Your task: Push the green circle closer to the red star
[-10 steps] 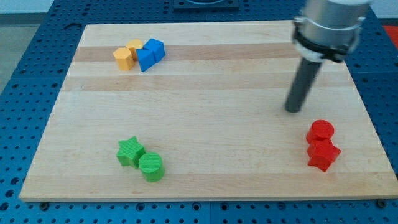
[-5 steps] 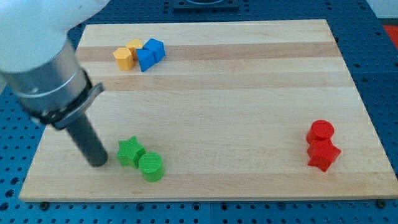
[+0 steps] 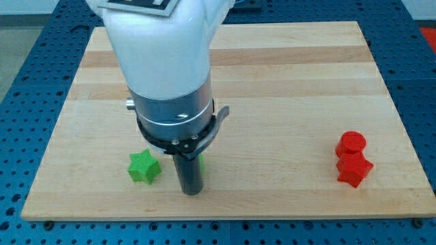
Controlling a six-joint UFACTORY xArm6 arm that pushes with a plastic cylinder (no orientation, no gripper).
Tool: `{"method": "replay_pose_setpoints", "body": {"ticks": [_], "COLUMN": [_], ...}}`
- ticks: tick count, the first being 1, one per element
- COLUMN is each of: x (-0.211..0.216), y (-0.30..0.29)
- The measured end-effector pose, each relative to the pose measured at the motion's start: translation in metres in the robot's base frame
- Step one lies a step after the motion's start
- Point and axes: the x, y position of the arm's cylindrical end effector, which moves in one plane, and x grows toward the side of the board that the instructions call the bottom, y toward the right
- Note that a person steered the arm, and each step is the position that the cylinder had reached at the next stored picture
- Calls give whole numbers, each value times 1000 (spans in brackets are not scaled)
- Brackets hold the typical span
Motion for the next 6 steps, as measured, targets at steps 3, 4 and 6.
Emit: {"method": "replay_pose_setpoints", "body": {"ticks": [3,4,6], "x": [-30,-37,-41], "y": [-83,-27,65]}}
